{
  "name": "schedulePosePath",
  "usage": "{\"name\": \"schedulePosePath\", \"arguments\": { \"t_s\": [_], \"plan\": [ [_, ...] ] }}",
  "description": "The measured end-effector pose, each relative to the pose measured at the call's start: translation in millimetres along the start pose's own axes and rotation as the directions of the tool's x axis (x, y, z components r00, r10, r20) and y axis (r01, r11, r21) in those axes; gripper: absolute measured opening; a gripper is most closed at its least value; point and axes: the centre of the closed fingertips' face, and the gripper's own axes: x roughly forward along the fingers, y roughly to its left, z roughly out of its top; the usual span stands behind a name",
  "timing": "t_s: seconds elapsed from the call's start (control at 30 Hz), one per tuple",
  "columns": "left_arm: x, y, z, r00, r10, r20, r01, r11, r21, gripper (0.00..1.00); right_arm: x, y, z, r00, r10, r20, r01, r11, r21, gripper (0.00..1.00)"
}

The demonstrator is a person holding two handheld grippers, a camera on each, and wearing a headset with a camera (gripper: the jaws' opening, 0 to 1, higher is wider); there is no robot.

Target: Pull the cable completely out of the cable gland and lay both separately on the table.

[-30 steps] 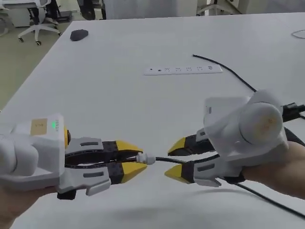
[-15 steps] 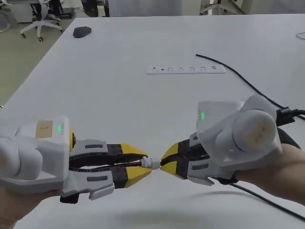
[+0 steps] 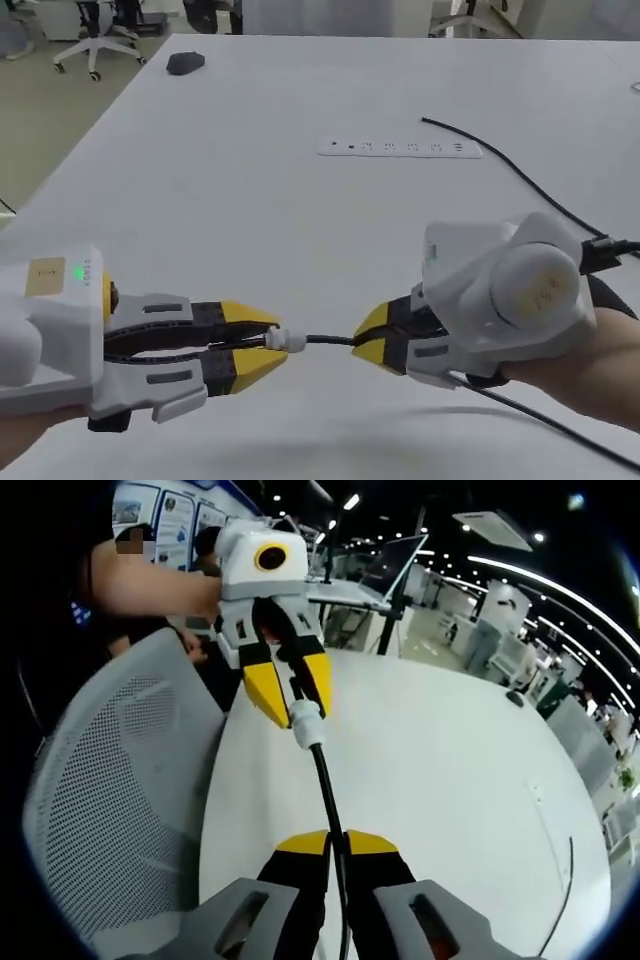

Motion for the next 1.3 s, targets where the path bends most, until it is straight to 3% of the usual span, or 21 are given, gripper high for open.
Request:
{"name": "schedulePosePath", "arguments": {
  "t_s": [0.1,0.2,0.37,0.47,0.63,0.9,1.03,1.2,1.3],
  "plan": [
    [-14.2,3.1,-0.9,0.9992,0.039,0.012,-0.039,0.999,-0.010,0.15,3.0,2.9,0.1,0.9998,0.006,-0.019,-0.006,1.000,0.003,0.00],
    [-32.6,3.4,-5.7,0.9968,0.078,0.015,-0.078,0.997,-0.018,0.15,4.9,5.7,1.2,0.9995,0.003,-0.031,-0.004,1.000,-0.020,0.00],
    [-58.7,3.4,-16.6,0.9905,0.137,0.013,-0.136,0.990,-0.044,0.15,11.5,13.7,8.1,0.9995,0.014,-0.029,-0.014,1.000,0.000,0.00],
    [-70.4,2.7,-18.8,0.9847,0.170,0.038,-0.167,0.983,-0.073,0.15,15.8,16.8,12.8,0.9996,0.017,-0.024,-0.016,0.999,0.041,0.00],
    [-86.5,1.8,-30.6,0.9770,0.209,0.040,-0.205,0.974,-0.094,0.15,24.4,21.2,20.5,0.9995,0.031,-0.011,-0.030,0.998,0.051,0.00],
    [-113.0,4.7,-53.1,0.9612,0.271,0.050,-0.262,0.955,-0.142,0.15,42.5,21.4,23.3,0.9992,0.023,-0.033,-0.021,0.997,0.069,0.00],
    [-120.0,8.8,-62.7,0.9540,0.295,0.052,-0.283,0.945,-0.165,0.15,51.9,24.4,39.5,0.9992,0.033,0.023,-0.035,0.991,0.128,0.00],
    [-126.2,16.5,-75.3,0.9461,0.319,0.058,-0.303,0.933,-0.193,0.15,66.6,25.1,62.6,0.9925,0.041,0.116,-0.068,0.966,0.248,0.00],
    [-127.6,21.8,-82.7,0.9409,0.334,0.058,-0.316,0.926,-0.206,0.15,79.1,20.9,69.4,0.9896,0.024,0.142,-0.064,0.956,0.287,0.00]
  ]
}}
